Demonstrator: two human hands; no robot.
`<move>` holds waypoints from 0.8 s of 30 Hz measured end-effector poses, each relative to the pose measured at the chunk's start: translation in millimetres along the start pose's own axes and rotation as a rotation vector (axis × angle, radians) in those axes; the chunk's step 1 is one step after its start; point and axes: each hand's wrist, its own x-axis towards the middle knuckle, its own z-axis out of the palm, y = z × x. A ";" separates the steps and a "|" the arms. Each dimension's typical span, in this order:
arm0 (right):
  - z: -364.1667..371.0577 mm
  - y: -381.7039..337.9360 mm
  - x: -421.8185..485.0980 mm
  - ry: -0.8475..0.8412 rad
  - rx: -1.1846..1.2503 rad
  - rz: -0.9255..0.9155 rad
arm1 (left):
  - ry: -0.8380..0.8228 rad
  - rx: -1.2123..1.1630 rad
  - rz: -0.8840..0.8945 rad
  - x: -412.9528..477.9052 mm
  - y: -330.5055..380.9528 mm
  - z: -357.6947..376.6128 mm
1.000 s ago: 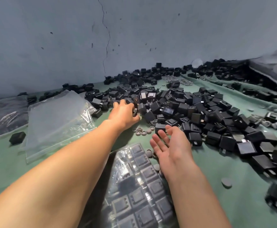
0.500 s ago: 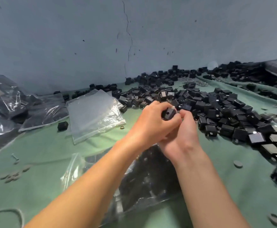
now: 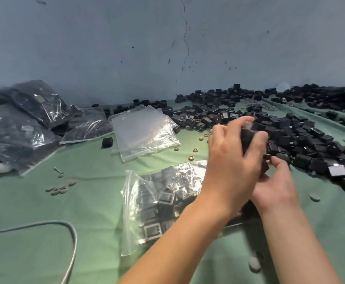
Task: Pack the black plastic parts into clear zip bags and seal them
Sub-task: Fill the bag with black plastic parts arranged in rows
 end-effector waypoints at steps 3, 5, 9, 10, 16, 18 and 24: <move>-1.9 2.4 -6.0 0.003 0.082 -0.085 | 0.188 -0.111 -0.090 -18.2 0.4 -50.5; -1.4 9.9 -11.1 -0.019 0.003 -0.090 | 0.382 -0.138 -0.189 -32.8 -10.3 -94.5; -0.4 31.1 -23.6 -0.076 -0.190 -0.097 | 0.660 -0.176 -0.516 -74.4 -48.8 -162.7; -1.0 37.4 -27.3 -0.087 -0.241 -0.109 | 0.653 -0.207 -0.609 -83.7 -58.7 -170.4; -14.8 65.1 -41.7 -0.087 -0.631 -0.261 | 0.478 -0.215 -0.777 -101.9 -98.1 -181.0; -18.1 69.2 -43.3 -0.068 -0.780 -0.348 | 0.399 -0.205 -0.765 -102.4 -100.4 -176.9; -29.7 69.7 -45.4 0.053 -0.975 -0.593 | 0.292 -0.049 -0.676 -100.9 -92.1 -160.1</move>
